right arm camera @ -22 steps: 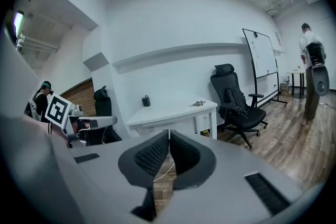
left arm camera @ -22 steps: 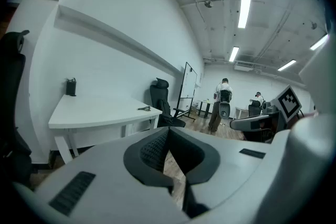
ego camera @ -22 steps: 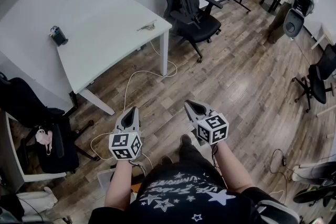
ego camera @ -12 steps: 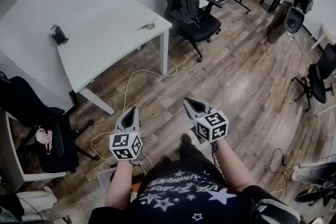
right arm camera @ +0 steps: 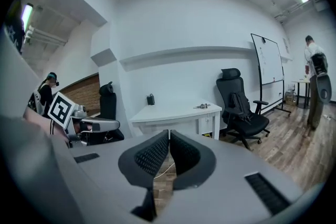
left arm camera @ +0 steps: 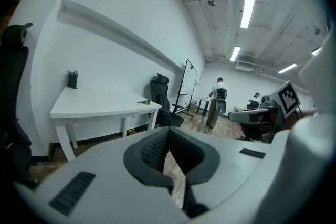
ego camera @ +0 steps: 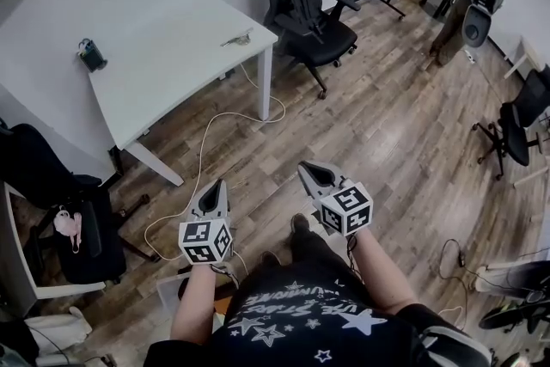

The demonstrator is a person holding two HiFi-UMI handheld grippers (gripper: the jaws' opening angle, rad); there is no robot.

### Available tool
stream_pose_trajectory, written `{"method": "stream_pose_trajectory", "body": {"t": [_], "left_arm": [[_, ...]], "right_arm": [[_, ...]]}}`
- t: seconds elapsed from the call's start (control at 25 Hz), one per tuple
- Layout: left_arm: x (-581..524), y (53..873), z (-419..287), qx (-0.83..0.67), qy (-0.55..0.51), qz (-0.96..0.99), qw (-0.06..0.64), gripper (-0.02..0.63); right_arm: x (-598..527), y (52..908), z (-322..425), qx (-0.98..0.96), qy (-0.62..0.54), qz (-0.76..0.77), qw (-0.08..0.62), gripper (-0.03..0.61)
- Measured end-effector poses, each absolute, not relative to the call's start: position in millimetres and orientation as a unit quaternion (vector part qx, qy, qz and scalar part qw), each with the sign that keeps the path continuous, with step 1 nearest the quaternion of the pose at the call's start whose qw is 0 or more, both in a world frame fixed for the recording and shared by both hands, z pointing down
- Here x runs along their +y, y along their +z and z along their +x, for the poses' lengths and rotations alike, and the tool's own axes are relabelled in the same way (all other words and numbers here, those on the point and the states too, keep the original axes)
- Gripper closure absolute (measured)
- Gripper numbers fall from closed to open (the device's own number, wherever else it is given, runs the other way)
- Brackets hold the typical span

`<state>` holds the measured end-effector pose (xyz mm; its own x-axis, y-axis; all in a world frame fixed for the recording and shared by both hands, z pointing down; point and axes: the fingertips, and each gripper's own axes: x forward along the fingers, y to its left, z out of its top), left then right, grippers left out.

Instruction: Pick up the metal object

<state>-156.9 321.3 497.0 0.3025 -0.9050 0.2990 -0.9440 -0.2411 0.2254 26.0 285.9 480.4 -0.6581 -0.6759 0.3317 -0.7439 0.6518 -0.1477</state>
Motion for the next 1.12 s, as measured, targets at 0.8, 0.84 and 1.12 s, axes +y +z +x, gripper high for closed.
{"method": "stream_pose_trajectory", "body": {"t": [0.8, 0.84, 1.12], "left_arm": [[234, 507, -178, -0.611, 0.069, 0.767, 0.181, 0.594], [222, 508, -178, -0.613, 0.071, 0.765, 0.183, 0.594], [114, 511, -163, -0.622, 0.08, 0.755, 0.19, 0.594]], "right_arm": [[169, 506, 21, -0.894, 0.168, 0.402, 0.107, 0.527], [156, 507, 22, -0.893, 0.17, 0.402, 0.107, 0.526], [36, 512, 45, -0.887, 0.185, 0.41, 0.102, 0.526]]}}
